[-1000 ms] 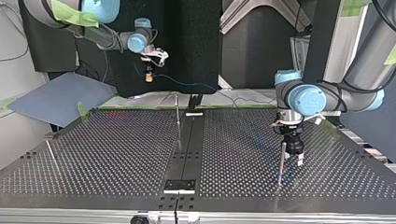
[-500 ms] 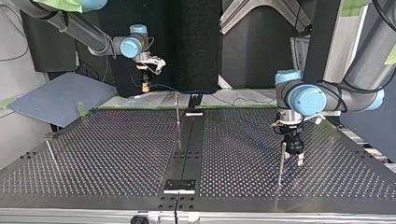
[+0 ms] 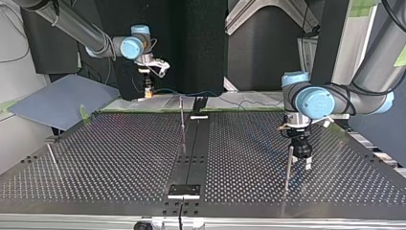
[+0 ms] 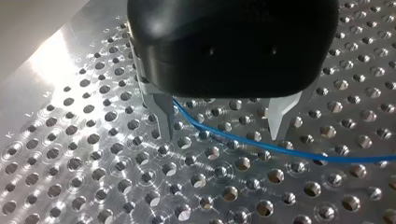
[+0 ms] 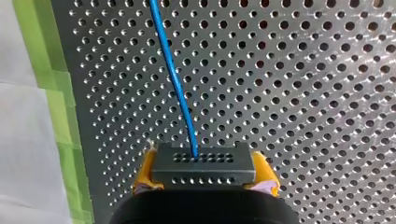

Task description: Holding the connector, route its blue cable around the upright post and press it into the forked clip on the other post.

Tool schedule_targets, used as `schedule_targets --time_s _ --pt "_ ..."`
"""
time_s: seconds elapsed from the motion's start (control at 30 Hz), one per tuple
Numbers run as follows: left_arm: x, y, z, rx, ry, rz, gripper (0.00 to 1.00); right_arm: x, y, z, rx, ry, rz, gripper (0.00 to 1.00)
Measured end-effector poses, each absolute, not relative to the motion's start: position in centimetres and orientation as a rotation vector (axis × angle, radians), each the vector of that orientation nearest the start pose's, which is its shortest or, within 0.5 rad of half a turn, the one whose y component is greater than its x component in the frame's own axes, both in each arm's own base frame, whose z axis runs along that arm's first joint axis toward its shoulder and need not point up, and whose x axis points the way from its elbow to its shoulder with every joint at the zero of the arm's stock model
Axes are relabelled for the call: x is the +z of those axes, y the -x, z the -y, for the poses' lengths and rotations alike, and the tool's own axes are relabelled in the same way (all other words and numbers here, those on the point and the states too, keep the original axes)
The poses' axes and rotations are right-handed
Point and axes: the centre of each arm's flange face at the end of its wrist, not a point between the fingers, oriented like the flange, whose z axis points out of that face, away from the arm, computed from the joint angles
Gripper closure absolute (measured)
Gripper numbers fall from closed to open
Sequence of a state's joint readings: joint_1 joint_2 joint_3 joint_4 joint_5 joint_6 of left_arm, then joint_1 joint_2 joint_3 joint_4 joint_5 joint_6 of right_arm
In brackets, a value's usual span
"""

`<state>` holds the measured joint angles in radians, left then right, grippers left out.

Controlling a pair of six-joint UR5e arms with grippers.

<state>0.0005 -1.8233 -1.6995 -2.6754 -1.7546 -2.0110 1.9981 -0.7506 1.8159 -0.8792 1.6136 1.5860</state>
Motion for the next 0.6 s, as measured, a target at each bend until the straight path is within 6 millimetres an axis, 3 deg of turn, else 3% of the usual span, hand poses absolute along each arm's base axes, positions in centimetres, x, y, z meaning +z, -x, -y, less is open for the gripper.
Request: schedule_targets --time_s 0.33,0.6 --pt "33.6 -57.5 11.5 -0.216 0.472 -1.424 0.00 -1.7 -35.0 45.7 1.347 -1.671 1.119 1.00" --pt "33.2 -57.1 11.7 -0.210 0.476 -1.467 0.00 -1.9 -34.6 45.6 1.342 -1.670 1.122 1.00"
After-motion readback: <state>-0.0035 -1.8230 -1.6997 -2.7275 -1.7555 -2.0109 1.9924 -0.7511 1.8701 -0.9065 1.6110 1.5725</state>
